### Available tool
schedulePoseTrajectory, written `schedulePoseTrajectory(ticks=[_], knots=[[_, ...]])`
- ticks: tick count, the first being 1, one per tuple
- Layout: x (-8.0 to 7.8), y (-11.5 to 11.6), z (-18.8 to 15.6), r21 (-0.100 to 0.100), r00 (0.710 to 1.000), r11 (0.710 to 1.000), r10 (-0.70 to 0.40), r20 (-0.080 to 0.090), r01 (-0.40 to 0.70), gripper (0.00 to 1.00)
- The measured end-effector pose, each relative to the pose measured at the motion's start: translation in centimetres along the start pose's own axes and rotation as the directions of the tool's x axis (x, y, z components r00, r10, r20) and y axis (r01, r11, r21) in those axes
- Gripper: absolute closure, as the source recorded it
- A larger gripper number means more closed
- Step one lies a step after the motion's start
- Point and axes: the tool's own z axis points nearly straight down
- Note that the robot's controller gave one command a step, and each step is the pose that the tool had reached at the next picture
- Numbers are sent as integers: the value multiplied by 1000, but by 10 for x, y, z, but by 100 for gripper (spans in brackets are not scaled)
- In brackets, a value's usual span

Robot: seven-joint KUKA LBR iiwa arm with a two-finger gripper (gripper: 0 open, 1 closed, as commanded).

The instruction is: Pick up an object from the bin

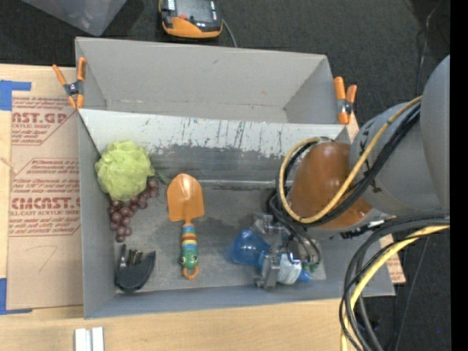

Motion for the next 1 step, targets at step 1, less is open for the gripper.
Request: schedulePoseTrajectory(ticks=[1], knots=[[3,14,-53,-1,999,999,-50,13,50,0]])
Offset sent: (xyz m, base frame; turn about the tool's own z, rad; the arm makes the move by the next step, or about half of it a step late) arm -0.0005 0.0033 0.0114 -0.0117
